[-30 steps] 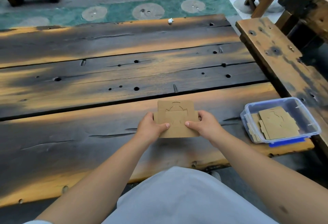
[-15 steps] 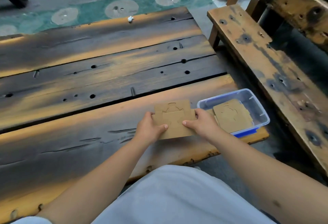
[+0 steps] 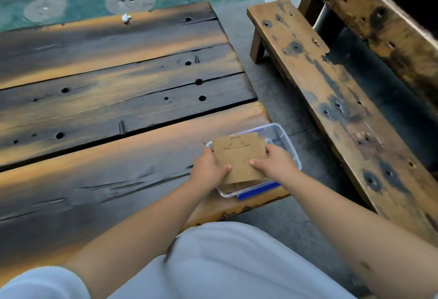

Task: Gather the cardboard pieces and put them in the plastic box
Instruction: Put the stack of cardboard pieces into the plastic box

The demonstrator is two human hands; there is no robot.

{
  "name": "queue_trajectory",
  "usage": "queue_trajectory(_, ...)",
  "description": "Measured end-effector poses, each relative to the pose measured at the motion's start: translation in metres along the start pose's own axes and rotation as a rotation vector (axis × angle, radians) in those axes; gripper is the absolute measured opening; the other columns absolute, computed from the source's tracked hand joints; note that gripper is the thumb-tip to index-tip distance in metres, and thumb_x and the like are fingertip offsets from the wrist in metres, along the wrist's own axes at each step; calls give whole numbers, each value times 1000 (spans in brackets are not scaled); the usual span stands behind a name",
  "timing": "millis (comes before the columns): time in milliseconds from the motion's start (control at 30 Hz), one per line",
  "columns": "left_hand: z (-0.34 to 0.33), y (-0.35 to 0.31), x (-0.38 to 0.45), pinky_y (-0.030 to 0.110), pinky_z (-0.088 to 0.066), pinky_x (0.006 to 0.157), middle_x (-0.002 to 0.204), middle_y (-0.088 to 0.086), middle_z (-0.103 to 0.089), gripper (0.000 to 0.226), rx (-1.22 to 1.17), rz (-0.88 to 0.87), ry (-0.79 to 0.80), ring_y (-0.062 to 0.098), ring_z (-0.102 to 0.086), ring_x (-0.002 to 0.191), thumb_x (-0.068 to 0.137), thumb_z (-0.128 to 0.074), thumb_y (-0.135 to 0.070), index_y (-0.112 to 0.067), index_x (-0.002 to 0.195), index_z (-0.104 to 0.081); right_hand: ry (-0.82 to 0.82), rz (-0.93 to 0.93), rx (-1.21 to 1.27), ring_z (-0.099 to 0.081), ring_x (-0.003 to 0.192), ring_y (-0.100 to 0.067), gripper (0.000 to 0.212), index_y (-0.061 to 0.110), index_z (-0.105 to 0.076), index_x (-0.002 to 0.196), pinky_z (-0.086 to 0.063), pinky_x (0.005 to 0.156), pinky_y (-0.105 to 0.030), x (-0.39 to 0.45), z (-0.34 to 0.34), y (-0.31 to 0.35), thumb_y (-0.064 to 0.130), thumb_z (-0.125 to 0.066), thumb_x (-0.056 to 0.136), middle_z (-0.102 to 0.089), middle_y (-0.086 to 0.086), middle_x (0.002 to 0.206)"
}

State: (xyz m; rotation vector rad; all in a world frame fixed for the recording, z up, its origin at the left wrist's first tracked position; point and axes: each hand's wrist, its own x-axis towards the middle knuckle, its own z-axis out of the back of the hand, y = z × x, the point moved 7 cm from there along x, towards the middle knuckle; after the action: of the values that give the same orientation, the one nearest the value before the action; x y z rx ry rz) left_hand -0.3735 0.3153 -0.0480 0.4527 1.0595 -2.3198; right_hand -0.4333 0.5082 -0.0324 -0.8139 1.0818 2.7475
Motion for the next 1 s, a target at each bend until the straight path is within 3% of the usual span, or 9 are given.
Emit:
queue_trajectory(133, -25, -12, 7, 32, -45, 67, 112, 6, -62, 46, 57, 11, 21, 22, -57, 92, 80, -72, -38, -22, 106, -38, 0, -24, -38, -63, 101, -23, 40, 21, -63, 114, -53, 90, -44, 14, 10, -20, 33, -76, 78, -69, -3, 112)
queue_trajectory(200, -36, -17, 13, 29, -42, 66, 113, 6, -61, 44, 66, 27, 33, 19, -53, 87, 81, -71, -37, -23, 103, -36, 11, -27, -76, -63, 100, -21, 40, 21, -63, 114, -53, 86, -38, 26, 14, -28, 35, -76, 79, -69, -2, 111)
queue_trajectory(333, -49, -20, 20, 30, -43, 72, 117, 7, -59, 48, 57, 55, 60, 25, -58, 102, 81, -72, -34, -17, 116, -43, 41, -31, -147, -61, 96, -19, 40, 19, -63, 113, -42, 67, -24, 40, 14, -34, 35, -75, 79, -69, -3, 111)
queue_trajectory(600, -71, -16, 30, 32, -45, 69, 110, 10, -61, 62, 265, 136, 164, 26, -59, 96, 82, -68, -44, -7, 122, -40, 129, -101, -297, -61, 100, -27, 42, 15, -60, 107, -43, 74, -29, 59, 4, -48, 38, -77, 77, -67, -9, 110)
queue_trajectory(867, -77, -14, 37, 37, -49, 87, 131, 16, -48, 75, 268, 213, 150, 30, -55, 110, 78, -72, -45, -5, 130, -36, 79, -146, -360, -57, 109, -33, 60, 13, -46, 124, -50, 87, -42, 66, 1, -51, 36, -76, 78, -60, -14, 120)
queue_trajectory(1000, -80, -12, 38, 40, -46, 93, 137, 17, -40, 80, 285, 220, 140, 34, -49, 117, 77, -71, -46, -5, 133, -32, 66, -142, -417, -55, 112, -32, 63, 10, -46, 125, -48, 92, -41, 69, 0, -48, 38, -77, 77, -48, -14, 129)
